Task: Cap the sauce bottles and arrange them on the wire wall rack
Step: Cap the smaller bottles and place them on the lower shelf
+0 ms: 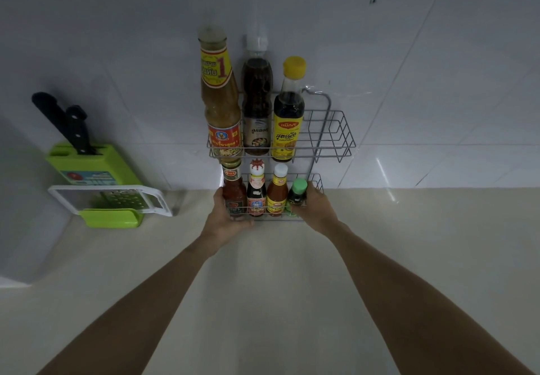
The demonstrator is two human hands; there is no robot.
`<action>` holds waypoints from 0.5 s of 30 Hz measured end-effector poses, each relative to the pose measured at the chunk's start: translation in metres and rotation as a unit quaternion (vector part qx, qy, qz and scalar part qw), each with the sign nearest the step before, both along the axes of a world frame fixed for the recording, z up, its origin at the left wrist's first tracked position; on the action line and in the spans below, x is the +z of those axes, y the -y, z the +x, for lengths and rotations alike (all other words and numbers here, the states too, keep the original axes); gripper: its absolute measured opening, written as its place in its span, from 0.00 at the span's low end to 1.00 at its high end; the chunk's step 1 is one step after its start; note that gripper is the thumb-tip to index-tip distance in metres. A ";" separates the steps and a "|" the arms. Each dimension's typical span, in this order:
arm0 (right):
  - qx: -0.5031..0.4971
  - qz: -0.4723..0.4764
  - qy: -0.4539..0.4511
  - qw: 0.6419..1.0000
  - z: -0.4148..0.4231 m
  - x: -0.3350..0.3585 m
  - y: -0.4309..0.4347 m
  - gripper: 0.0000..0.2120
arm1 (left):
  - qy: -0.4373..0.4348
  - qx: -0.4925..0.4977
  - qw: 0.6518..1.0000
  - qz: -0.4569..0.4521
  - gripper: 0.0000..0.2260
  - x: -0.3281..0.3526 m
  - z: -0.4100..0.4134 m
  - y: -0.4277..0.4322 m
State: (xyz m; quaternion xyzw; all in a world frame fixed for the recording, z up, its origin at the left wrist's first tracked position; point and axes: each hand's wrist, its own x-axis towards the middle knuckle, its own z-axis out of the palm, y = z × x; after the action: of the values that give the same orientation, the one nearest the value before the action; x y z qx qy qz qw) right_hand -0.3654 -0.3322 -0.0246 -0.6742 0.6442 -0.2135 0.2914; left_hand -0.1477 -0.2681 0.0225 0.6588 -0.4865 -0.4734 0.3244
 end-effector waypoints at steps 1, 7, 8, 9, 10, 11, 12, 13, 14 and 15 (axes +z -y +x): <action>-0.001 -0.004 0.000 1.000 0.001 0.000 -0.002 0.23 | 0.001 0.001 1.000 0.002 0.44 0.001 0.001 0.000; -0.043 -0.051 0.013 0.998 0.007 0.007 -0.023 0.28 | 0.015 0.013 0.999 -0.034 0.41 0.014 -0.003 -0.006; -0.056 -0.069 0.019 0.996 0.008 0.010 -0.029 0.28 | 0.019 0.021 0.999 -0.045 0.41 0.016 -0.005 -0.008; -0.064 -0.091 0.029 0.993 0.009 0.014 -0.036 0.28 | 0.023 0.033 0.997 -0.058 0.42 0.018 -0.006 -0.011; -0.062 -0.121 0.040 0.990 0.010 0.021 -0.044 0.27 | 0.026 0.043 0.996 -0.078 0.42 0.021 -0.006 -0.014; -0.055 -0.153 0.053 0.985 0.012 0.029 -0.051 0.26 | 0.027 0.052 0.993 -0.098 0.43 0.025 -0.007 -0.016; -0.046 -0.185 0.066 0.979 0.013 0.037 -0.057 0.26 | 0.032 0.062 0.990 -0.119 0.42 0.026 -0.007 -0.017; -0.037 -0.220 0.078 0.972 0.015 0.048 -0.062 0.25 | 0.041 0.074 0.986 -0.144 0.41 0.028 -0.007 -0.018; -0.029 -0.255 0.091 0.962 0.017 0.061 -0.066 0.25 | 0.055 0.084 0.979 -0.176 0.39 0.031 -0.007 -0.020; -0.022 -0.289 0.101 0.952 0.019 0.074 -0.069 0.25 | 0.077 0.092 0.970 -0.211 0.36 0.033 -0.007 -0.021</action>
State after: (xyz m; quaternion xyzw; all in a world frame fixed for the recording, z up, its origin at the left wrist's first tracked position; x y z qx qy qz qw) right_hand -0.3460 -0.2636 0.0491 -0.6903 0.5366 -0.4638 0.1431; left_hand -0.1551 -0.2469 0.0555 0.6517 -0.5361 -0.2760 0.4602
